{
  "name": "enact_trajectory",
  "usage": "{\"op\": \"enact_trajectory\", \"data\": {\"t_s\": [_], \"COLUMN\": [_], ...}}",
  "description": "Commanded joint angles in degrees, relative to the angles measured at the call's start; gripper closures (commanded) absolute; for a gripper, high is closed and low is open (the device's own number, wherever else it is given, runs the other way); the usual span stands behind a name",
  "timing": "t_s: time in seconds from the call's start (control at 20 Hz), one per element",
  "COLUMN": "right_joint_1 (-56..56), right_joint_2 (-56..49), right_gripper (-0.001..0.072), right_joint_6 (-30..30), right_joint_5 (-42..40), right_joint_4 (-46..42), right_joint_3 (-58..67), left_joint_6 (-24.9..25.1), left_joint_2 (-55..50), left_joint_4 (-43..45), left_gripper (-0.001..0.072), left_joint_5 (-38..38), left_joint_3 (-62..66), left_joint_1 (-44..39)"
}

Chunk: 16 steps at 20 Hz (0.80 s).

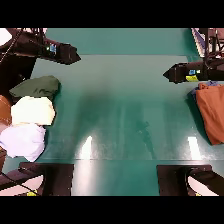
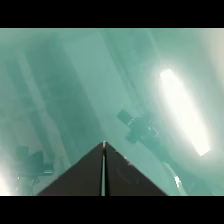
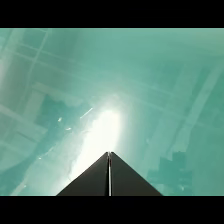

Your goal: Fold the shirts.

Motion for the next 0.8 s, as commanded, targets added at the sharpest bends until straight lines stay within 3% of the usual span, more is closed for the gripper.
{"op": "enact_trajectory", "data": {"t_s": [0.0, 0.75], "right_joint_1": [0.07, 0.07], "right_joint_2": [0.04, 0.04], "right_gripper": [0.0694, 0.0694], "right_joint_6": [0.0, 0.0], "right_joint_5": [0.15, 0.44], "right_joint_4": [0.42, 0.37], "right_joint_3": [-0.02, -0.02], "left_joint_6": [0.0, 0.0], "left_joint_2": [0.04, 0.04], "left_joint_4": [0.0, -0.59], "left_gripper": [0.0681, 0.0681], "left_joint_5": [0.02, 0.46], "left_joint_3": [-0.02, -0.02], "left_joint_1": [0.0, -0.02]}}
